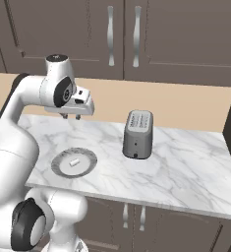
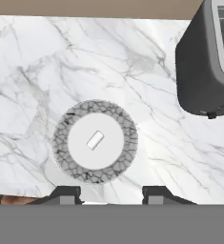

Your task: Pick up the marshmallow and place it in the cup of hot chocolate on the dining counter.

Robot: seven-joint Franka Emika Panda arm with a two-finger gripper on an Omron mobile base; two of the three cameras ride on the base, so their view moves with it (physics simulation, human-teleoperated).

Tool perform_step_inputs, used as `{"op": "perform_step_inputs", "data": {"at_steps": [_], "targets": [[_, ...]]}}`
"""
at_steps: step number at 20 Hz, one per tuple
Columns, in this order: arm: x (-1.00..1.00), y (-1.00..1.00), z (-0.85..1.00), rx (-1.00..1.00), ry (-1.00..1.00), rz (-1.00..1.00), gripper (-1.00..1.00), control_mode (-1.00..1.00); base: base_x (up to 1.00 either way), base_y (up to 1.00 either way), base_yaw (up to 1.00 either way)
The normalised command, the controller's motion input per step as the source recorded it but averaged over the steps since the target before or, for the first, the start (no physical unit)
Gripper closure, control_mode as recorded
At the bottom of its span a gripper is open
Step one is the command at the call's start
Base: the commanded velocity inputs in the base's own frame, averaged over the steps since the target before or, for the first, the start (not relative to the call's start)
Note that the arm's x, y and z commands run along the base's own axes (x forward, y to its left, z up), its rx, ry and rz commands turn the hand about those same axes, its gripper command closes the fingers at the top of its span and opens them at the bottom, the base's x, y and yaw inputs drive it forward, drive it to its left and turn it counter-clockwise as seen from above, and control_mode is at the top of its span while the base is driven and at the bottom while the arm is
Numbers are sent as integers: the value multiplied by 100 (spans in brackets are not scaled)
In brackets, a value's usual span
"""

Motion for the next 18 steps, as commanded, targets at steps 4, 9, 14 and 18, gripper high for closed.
{"op": "perform_step_inputs", "data": {"at_steps": [4, 9, 14, 18], "targets": [[0, 14, -14, -4, 1, 0, -100, -100, 0, 0, 0], [-1, 32, -30, -1, 0, -19, -100, -100, 0, 0, 0], [0, 11, -35, 1, 0, -22, -100, -100, 0, 0, 0], [2, 16, -55, 0, 3, -19, -100, -100, 0, 0, 0]]}}
